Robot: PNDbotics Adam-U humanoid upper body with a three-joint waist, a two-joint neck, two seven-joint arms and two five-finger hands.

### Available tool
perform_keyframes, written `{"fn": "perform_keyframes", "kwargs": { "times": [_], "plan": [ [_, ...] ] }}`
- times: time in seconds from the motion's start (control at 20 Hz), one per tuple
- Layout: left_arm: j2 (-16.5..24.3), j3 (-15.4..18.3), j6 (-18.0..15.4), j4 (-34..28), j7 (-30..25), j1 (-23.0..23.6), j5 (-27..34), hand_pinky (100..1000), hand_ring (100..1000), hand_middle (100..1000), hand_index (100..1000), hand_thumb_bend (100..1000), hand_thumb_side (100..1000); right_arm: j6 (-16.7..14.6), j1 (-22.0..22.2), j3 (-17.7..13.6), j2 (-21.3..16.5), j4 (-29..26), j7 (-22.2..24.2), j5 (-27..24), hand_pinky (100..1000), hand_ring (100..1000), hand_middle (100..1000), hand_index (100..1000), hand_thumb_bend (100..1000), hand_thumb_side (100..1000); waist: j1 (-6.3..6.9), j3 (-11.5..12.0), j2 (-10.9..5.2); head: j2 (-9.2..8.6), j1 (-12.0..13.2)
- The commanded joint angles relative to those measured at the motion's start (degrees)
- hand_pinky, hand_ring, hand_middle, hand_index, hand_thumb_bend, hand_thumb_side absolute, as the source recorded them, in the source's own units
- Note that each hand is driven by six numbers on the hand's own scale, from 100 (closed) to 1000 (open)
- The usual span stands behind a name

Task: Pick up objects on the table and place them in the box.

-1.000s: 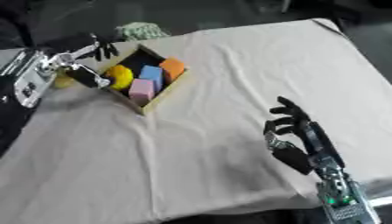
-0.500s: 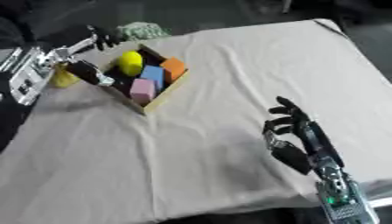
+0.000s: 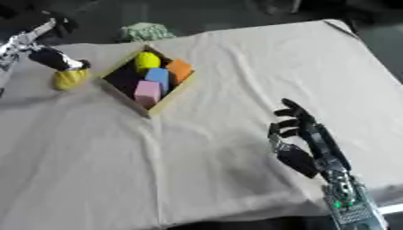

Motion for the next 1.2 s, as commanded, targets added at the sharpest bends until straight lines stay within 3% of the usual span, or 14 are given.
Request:
{"fn": "perform_keyframes", "kwargs": {
  "times": [0.05,0.55,0.95,1.2],
  "plan": [
    [1.2,2.1,1.1,3.6,1.8,-0.7,-0.5,705,684,712,865,604,389,-0.1,-0.6,-0.4,-0.8,-0.7,0.0,-0.2,655,728,787,983,100,381,-0.16,-0.2,-0.73,0.26,-0.1],
    [0.2,3.5,0.8,8.9,7.2,0.6,1.2,685,670,697,863,608,381,-0.1,-1.0,-0.2,-0.9,-0.8,0.1,-0.6,655,729,787,983,100,390,-0.23,-0.9,0.29,0.26,0.5],
    [-0.3,3.9,2.1,10.4,12.3,1.5,1.8,625,607,627,816,397,207,0.0,-1.3,-0.3,-1.0,-0.9,0.0,-1.1,655,729,787,983,100,394,-0.43,-1.3,1.15,0.21,0.8],
    [-0.8,3.8,2.1,11.3,13.6,1.8,2.4,613,591,606,799,341,169,0.1,-1.3,-0.3,-0.9,-0.8,0.1,-1.2,655,730,787,983,100,395,-0.69,-1.4,1.34,0.04,0.9]
  ]
}}
